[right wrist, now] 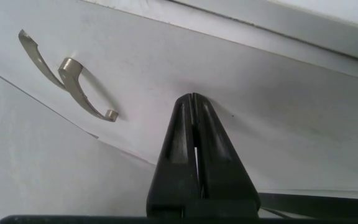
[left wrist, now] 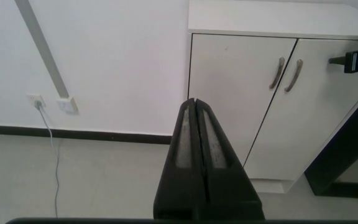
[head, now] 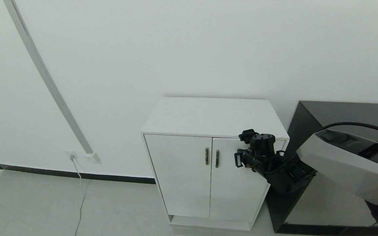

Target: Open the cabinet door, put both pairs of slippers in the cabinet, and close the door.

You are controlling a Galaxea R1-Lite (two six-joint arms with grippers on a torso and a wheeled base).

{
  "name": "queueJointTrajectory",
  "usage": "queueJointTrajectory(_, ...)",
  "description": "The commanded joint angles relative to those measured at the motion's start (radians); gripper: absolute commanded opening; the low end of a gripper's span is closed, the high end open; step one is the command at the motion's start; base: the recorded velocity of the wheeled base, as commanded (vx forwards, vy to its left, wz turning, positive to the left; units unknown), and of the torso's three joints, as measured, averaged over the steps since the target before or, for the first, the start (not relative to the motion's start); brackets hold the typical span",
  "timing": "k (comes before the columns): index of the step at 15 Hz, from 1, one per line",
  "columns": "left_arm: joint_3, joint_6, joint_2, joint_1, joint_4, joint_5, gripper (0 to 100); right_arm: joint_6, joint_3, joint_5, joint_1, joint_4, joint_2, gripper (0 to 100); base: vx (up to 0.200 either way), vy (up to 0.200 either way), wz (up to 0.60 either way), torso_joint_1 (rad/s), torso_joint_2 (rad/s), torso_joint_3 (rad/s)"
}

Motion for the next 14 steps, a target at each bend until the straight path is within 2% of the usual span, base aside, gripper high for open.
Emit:
queueJointTrajectory(1, 0.0, 0.0, 0.001, 0.001, 0.0, 0.0, 0, 0.0, 0.003, 0.0, 0.001, -0.001, 0.001, 0, 0.0, 0.0, 0.0, 0.0, 0.0, 0.0)
queueJointTrajectory(8, 0.0, 0.0, 0.001, 0.001, 0.0, 0.0, 0, 0.009, 0.181, 0.001, 0.009, -0.042, -0.123, 0, 0.0, 0.0, 0.0, 0.0, 0.0, 0.0)
queueJointTrajectory(11, 0.0, 0.0, 0.001, 0.001, 0.0, 0.002, 0, 0.011, 0.341, -0.002, 0.007, -0.145, -0.195, 0, 0.0, 0.0, 0.0, 0.0, 0.0, 0.0)
queueJointTrajectory(12, 0.0, -0.002, 0.001, 0.001, 0.0, 0.002, 0, 0.011, 0.348, -0.002, 0.007, -0.15, -0.2, 0, 0.0, 0.0, 0.0, 0.0, 0.0, 0.0)
queueJointTrajectory(14, 0.0, 0.0, 0.001, 0.001, 0.0, 0.002, 0, 0.012, 0.505, 0.0, 0.001, -0.242, -0.271, 0, 0.0, 0.0, 0.0, 0.0, 0.0, 0.0)
